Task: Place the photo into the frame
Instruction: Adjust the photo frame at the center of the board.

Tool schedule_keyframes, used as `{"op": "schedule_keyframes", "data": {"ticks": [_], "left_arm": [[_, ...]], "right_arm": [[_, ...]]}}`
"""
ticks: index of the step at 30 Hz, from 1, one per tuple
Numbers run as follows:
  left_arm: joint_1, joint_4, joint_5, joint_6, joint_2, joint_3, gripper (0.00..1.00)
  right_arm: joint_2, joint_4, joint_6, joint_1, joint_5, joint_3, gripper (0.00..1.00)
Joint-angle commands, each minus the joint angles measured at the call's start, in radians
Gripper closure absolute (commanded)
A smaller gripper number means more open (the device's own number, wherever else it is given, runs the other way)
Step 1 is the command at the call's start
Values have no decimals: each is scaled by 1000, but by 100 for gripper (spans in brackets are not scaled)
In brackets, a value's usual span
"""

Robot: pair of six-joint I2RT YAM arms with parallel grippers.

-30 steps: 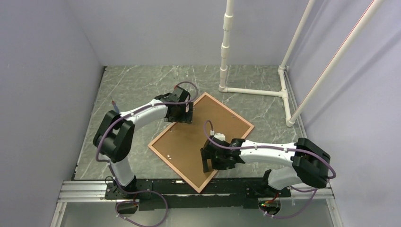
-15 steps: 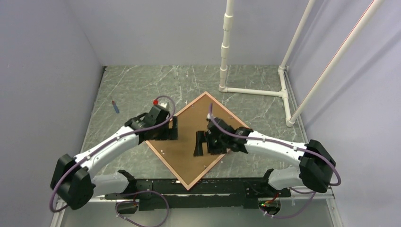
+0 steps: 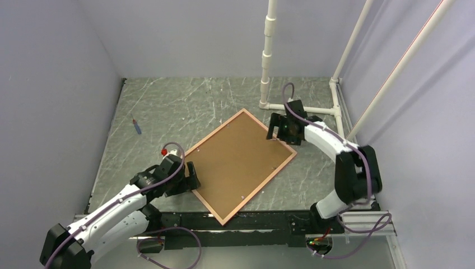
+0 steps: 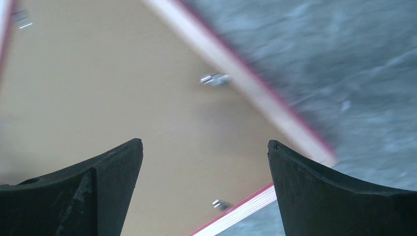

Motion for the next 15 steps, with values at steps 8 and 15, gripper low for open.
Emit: {"op": "schedule_keyframes", "data": {"ticks": [8, 15], "left_arm": [[26, 252, 57, -67, 77, -102, 3], [49, 295, 87, -8, 167, -54, 3]], "right_arm": [[327, 26, -133, -122, -85, 167, 0], [145, 53, -104, -121, -212, -29, 0]]}}
